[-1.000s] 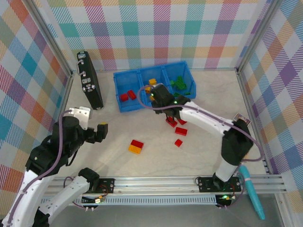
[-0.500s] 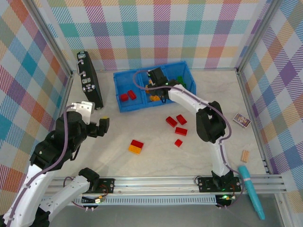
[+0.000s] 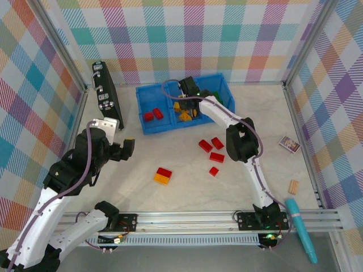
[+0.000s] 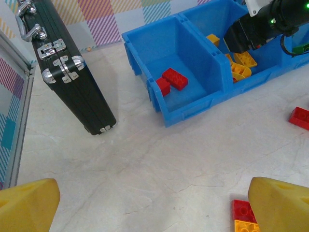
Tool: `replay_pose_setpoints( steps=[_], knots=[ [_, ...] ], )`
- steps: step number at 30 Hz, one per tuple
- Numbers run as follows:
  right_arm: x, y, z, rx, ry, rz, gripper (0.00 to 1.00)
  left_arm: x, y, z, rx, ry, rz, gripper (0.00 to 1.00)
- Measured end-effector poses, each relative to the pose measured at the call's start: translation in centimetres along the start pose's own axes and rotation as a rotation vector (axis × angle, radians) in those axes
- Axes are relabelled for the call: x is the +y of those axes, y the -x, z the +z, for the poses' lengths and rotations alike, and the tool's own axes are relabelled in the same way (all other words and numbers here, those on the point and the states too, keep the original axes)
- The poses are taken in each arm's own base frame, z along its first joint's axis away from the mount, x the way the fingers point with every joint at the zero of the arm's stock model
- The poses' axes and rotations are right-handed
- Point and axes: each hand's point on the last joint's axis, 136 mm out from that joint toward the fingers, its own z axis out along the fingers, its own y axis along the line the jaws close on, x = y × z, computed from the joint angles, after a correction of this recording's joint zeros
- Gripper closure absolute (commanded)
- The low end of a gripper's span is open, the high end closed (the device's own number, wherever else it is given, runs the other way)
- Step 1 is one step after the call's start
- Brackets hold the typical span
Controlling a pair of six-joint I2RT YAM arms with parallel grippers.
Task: Sort the legos into containers by color
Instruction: Place the lego in the container.
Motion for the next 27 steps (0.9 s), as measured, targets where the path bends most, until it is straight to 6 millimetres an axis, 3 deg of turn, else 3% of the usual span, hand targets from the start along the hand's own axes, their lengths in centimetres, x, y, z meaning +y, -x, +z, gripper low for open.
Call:
replay_pose_setpoints(
  steps=[3,11,16,20,23,27],
  knots=[
    [0.3,-0.2,0.0,0.012,0.017,0.0,0.48,0.1,0.0,0.0,0.001,0.007,-0.005,0.0],
    [0.7,-1.2,-0.9,0.045,0.047,-0.005,0.49,0.7,0.2,-1.2,-0.038,0.015,-0.043,0.0],
    [1.5,-1.9,-5.8,0.045,0.092,-0.064,0.49,1.1,0.4,-2.4,-0.078,0.01,-0.064,0.0],
    [3.9,-2.0,-11.4,-0.006,0.161,-0.142,0.49,1.2,0.0,-2.9,-0.075,0.006,-0.071,0.0],
    [6.9,-4.5,-14.8,-0.007,0.224,-0.215,0.49,1.2,-0.2,-3.1,-0.075,-0.003,-0.074,0.0],
    [11.9,-11.1,-17.3,0.075,0.314,-0.315,0.49,1.3,-0.3,-3.6,-0.088,-0.011,-0.08,0.0]
  ],
)
